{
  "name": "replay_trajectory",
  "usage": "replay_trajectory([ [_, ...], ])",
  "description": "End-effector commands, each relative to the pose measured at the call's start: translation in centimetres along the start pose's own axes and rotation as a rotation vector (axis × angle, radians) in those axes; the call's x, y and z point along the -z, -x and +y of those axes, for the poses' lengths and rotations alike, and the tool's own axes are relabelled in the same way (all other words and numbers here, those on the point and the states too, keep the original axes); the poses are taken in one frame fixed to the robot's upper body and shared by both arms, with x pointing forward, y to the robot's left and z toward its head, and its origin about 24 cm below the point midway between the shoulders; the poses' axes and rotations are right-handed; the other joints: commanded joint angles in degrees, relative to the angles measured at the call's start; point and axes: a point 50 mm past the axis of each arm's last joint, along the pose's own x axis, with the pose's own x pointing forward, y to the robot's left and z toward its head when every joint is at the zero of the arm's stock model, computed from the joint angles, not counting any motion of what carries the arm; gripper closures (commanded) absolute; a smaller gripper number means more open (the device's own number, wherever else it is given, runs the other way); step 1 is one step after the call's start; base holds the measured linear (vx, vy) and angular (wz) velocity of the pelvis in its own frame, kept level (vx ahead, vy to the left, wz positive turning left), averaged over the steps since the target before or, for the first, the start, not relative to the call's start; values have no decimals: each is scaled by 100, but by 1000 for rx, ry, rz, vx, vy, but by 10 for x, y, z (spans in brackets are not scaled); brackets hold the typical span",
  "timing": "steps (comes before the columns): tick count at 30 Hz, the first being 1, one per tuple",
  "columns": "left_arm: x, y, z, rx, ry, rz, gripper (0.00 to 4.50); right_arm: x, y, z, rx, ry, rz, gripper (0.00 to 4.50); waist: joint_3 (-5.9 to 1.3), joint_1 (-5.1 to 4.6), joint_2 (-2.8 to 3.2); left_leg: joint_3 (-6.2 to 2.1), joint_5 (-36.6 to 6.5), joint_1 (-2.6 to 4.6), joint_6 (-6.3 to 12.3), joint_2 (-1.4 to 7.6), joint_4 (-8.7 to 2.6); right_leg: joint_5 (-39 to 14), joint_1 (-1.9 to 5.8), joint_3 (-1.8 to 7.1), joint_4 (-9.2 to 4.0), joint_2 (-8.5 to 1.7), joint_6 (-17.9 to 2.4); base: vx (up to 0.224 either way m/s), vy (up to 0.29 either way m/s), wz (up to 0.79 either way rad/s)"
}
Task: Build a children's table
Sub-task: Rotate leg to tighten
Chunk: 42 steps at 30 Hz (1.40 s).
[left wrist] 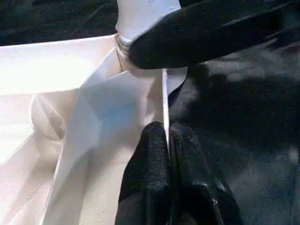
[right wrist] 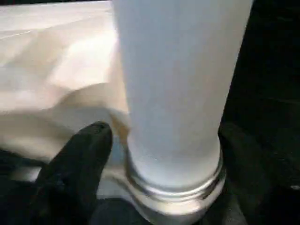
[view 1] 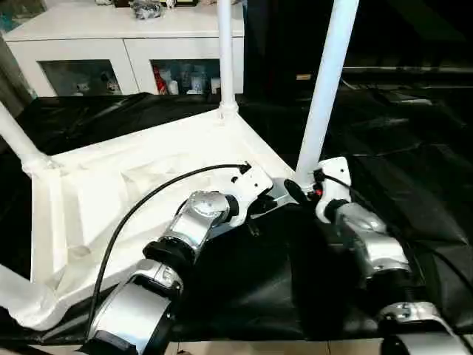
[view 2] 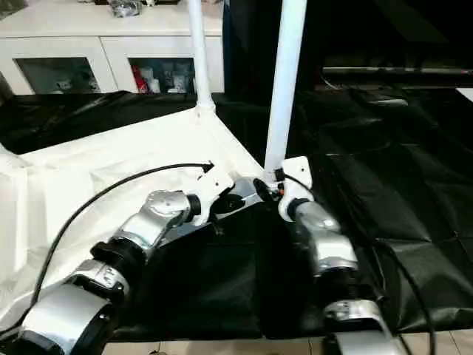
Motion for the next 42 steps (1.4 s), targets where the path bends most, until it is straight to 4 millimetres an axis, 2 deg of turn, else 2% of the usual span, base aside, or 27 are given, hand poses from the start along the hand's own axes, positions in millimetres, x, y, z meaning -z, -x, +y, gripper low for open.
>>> replay_trajectory([
  [1,5,4,-2,82,-15,-20,450,-13,9,14,-254,80,-2,58,-309,39,-120,-110,-1337,79,499,193,-403,-1594,258,133,-432,-263,-1131,0,0,0],
  [5,8,16,5,116,-39,-23,450,-8,34,4,-373,167,77,58,-324,104,-121,-93,-1173,74,588,225,-373,-1313,249,130,-387,-270,-1254,0,0,0],
  [7,10,26,6,200,-61,-31,450,-6,48,-5,-420,199,124,58,-330,119,-131,-94,-1108,60,600,225,-370,-1234,261,122,-368,-271,-1325,0,0,0],
  [10,10,34,4,290,-46,-63,450,-7,52,-9,-428,227,140,58,-339,116,-125,-84,-1014,49,625,236,-355,-991,256,118,-322,-275,-1501,0,0,0],
  [14,10,39,1,366,-27,-78,450,-8,53,-7,-444,232,150,58,-342,139,-118,-68,-904,69,677,249,-342,-820,243,126,-295,-270,-1603,0,0,0],
  [19,12,42,-1,401,-18,-88,450,-7,47,1,-488,220,144,58,-321,180,-134,-61,-1085,91,583,257,-360,-1170,224,136,-323,-281,-1537,0,0,0],
  [22,12,41,-1,389,-22,-88,450,-5,45,3,-499,212,140,83,-316,194,-161,-67,-1127,91,516,255,-368,-1347,221,141,-335,-287,-1431,0,0,0],
  [24,13,42,-1,394,-16,-89,450,-4,45,3,-502,209,141,94,-320,199,-156,-70,-1070,85,515,253,-368,-1317,224,142,-331,-287,-1414,0,0,0],
  [25,13,42,-2,396,-14,-89,450,-4,44,4,-505,204,141,116,-324,199,-166,-68,-1038,87,521,252,-364,-1273,225,143,-325,-284,-1414,0,0,0],
  [28,14,43,-2,400,-10,-88,450,-4,44,4,-502,196,136,128,-329,207,-164,-64,-925,79,569,250,-353,-1134,232,143,-307,-285,-1439,0,0,0],
  [29,14,43,-2,397,-12,-87,450,-3,44,4,-497,191,133,149,-326,208,-159,-63,-923,83,575,250,-354,-1135,226,142,-309,-282,-1442,0,0,0],
  [36,16,43,-3,405,-1,-84,450,4,43,6,-468,151,124,175,-325,207,-142,-66,-985,89,534,244,-358,-1251,224,140,-320,-279,-1415,0,0,0],
  [37,16,43,-4,404,-1,-84,450,5,42,6,-445,140,122,177,-324,201,-147,-66,-983,83,529,242,-359,-1250,227,140,-321,-277,-1409,0,0,0],
  [38,15,43,-3,401,0,-86,450,6,40,5,-420,131,119,178,-323,192,-118,-68,-1015,85,505,240,-363,-1268,220,140,-327,-276,-1406,0,0,0],
  [39,15,43,-3,398,0,-87,450,6,39,4,-404,126,117,178,-324,167,-131,-73,-1030,72,478,233,-368,-1264,233,135,-323,-273,-1398,0,0,0],
  [40,15,40,-3,380,-1,-79,450,7,35,2,-330,101,108,178,-321,139,-114,-75,-1080,81,449,235,-374,-1286,221,136,-331,-274,-1407,0,0,0],
  [42,15,37,-3,355,-2,-71,450,8,30,0,-248,71,102,180,-319,77,-122,-86,-1187,74,377,217,-389,-1436,222,130,-348,-272,-1376,0,0,0],
])
